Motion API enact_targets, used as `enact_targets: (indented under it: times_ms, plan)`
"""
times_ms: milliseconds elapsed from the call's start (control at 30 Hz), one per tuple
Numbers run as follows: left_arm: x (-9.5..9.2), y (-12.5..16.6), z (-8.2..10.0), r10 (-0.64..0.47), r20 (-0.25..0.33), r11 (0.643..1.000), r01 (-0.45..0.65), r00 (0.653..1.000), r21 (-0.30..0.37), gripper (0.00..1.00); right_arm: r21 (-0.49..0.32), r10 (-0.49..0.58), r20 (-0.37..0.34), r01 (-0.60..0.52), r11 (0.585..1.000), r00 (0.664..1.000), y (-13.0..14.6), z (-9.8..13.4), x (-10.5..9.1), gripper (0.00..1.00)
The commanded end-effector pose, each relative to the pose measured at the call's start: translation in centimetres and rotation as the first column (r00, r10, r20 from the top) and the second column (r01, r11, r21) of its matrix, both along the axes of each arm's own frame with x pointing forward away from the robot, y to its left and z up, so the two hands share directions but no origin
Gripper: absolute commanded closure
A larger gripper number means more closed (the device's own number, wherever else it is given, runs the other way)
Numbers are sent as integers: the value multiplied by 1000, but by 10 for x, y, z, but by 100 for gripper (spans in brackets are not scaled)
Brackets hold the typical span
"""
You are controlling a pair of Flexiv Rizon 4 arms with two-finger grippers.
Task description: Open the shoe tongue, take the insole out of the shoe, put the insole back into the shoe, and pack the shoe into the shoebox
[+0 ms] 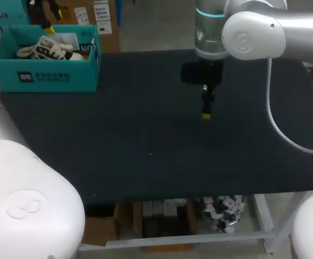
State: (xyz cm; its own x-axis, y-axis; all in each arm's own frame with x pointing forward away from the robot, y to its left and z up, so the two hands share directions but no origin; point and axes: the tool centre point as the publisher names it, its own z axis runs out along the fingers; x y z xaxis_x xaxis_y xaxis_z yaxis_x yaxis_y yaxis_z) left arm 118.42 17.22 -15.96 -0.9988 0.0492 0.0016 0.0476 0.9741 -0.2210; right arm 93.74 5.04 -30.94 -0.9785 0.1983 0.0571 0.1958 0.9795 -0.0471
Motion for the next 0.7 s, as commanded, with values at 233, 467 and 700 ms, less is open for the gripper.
enact_targets:
  times_ms: [233, 467, 700]
  plan:
    - [-69, -61, -9, 87, 60, 994, -90, 994, 58, 0, -1, 1, -1, -1, 1000, 1000, 0, 0, 0, 0]
    - [-116, -95, -29, 158, 78, 984, -164, 984, 72, 0, -1, 1, -1, -1, 1000, 1000, 0, 0, 0, 0]
    - [-156, -119, -51, 183, 114, 977, -193, 977, 90, 0, -1, 1, -1, -1, 1000, 1000, 0, 0, 0, 0]
